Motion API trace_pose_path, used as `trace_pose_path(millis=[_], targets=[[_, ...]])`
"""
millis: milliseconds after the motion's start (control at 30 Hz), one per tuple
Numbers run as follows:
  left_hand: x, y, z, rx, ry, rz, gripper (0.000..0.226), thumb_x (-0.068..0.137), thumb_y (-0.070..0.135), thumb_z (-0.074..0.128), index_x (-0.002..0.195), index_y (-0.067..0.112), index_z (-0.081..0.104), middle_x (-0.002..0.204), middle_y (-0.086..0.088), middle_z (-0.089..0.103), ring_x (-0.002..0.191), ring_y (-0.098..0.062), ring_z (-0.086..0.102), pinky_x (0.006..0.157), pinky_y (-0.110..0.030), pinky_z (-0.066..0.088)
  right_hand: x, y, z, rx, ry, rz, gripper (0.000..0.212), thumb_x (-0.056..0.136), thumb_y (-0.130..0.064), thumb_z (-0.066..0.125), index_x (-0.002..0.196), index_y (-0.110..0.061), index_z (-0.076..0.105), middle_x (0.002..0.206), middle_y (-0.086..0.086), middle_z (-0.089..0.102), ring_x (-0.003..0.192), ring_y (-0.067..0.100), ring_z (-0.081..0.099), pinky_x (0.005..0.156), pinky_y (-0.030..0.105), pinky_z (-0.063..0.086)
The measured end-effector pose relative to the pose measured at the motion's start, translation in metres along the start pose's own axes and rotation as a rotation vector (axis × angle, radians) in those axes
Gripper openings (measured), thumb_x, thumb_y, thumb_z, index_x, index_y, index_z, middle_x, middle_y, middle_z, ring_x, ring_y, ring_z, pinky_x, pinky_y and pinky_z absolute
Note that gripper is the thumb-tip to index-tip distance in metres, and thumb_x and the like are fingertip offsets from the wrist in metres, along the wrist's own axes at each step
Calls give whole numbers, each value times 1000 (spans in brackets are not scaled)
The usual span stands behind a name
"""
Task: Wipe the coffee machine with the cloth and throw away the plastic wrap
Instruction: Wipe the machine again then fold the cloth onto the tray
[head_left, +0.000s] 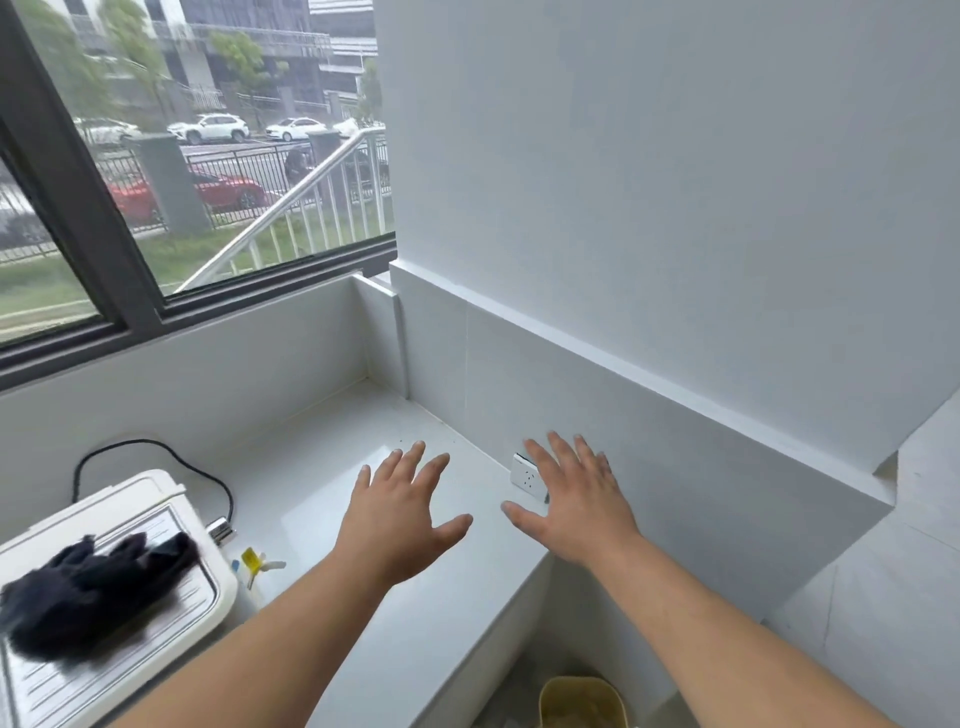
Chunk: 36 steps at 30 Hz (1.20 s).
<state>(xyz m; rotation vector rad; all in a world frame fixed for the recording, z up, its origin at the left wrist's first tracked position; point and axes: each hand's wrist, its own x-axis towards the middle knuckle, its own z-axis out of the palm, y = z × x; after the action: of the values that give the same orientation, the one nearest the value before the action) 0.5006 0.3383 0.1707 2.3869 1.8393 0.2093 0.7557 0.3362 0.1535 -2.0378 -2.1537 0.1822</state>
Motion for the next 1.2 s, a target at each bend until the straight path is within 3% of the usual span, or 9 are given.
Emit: trace_pose_path(millis=[200, 767, 1100, 1200], targets=[[-17, -37, -31, -5, 70, -39, 92, 84, 84, 31, 164, 41, 15, 175, 5, 8, 161, -22, 9, 130, -51, 11, 8, -53, -17, -26, 56, -98, 96, 81, -91, 20, 160, -46, -8, 175, -4, -4, 160, 28, -12, 128, 52, -7], [-86, -170, -90, 52, 165, -265, 93, 82, 84, 33, 164, 41, 17, 176, 4, 7, 160, -23, 10, 129, -51, 11, 36, -224, -20, 2, 65, -372, 94, 83, -86, 24, 163, -42, 1, 175, -2, 0, 161, 28, -6, 129, 52, 2], [-120, -202, -113, 93, 172, -467, 89, 88, 80, 41, 164, 42, 15, 176, 5, 6, 161, -21, 10, 129, -51, 11, 59, -284, -13, 33, 39, -581, 94, 83, -86, 27, 163, -43, 3, 175, -2, 3, 161, 28, -4, 130, 52, 1], [-132, -207, -118, 85, 168, -535, 87, 87, 79, 43, 162, 41, 22, 174, 5, 14, 158, -21, 20, 128, -49, 19, 64, -298, -13, 30, 32, -644, 94, 84, -86, 28, 163, -42, 3, 175, -1, 4, 161, 28, -3, 130, 52, 3]])
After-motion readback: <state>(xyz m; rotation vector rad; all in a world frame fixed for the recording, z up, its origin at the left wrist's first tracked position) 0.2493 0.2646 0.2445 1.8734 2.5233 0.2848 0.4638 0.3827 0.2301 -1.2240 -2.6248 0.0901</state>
